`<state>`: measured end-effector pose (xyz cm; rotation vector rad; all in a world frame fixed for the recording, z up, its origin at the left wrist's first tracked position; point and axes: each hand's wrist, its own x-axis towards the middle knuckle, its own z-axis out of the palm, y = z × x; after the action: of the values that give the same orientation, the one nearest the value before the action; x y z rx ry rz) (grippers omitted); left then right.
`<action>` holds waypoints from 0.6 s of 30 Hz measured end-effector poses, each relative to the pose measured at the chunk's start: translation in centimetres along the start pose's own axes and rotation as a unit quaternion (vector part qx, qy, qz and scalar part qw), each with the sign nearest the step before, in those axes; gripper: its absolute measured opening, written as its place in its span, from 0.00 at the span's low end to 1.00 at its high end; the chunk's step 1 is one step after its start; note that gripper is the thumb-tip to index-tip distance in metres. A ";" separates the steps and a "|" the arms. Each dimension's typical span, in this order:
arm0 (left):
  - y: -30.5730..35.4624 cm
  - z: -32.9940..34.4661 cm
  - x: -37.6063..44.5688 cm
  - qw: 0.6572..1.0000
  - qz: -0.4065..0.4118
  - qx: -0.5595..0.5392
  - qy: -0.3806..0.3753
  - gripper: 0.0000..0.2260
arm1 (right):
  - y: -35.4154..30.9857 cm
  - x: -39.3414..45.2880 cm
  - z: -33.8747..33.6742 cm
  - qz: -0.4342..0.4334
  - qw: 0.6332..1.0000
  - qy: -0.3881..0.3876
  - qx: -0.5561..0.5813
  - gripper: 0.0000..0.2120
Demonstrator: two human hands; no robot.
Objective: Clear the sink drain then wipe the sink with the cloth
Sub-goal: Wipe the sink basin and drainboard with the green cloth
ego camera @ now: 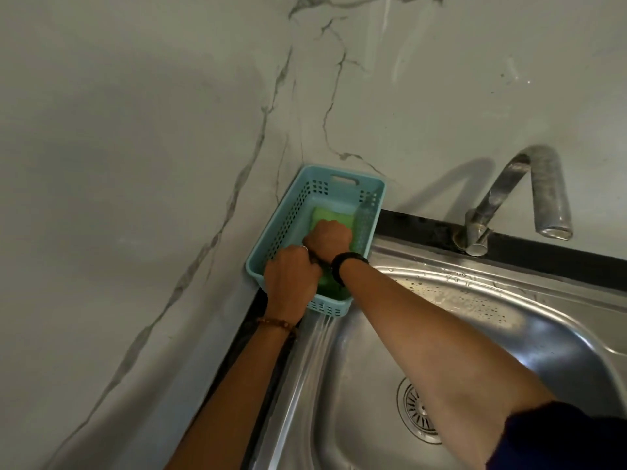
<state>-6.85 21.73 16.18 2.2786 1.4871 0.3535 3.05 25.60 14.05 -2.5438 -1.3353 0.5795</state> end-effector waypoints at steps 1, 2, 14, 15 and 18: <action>0.0 0.0 0.0 1.000 0.010 -0.010 0.008 0.10 | 0.4 -0.1 -0.4 0.006 0.998 0.005 0.069 0.13; 0.1 -0.1 -0.1 0.999 0.023 -0.026 0.022 0.10 | 0.7 -0.4 -1.1 0.012 0.986 0.019 0.165 0.13; 4.5 0.7 -5.3 0.933 0.298 -0.080 0.184 0.20 | 8.6 -11.3 -9.8 -0.016 0.466 0.107 0.878 0.08; 4.6 1.5 -5.9 0.929 0.326 -0.038 0.173 0.22 | 10.1 -12.3 -9.2 0.005 0.466 0.110 0.878 0.09; 4.4 3.2 -7.2 0.927 0.323 0.127 0.141 0.26 | 14.1 -15.1 -6.5 0.104 0.500 0.096 0.855 0.13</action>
<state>-4.81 12.98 15.32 3.0024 0.8810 0.7343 8.62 5.16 18.50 -0.8693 0.0878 0.8827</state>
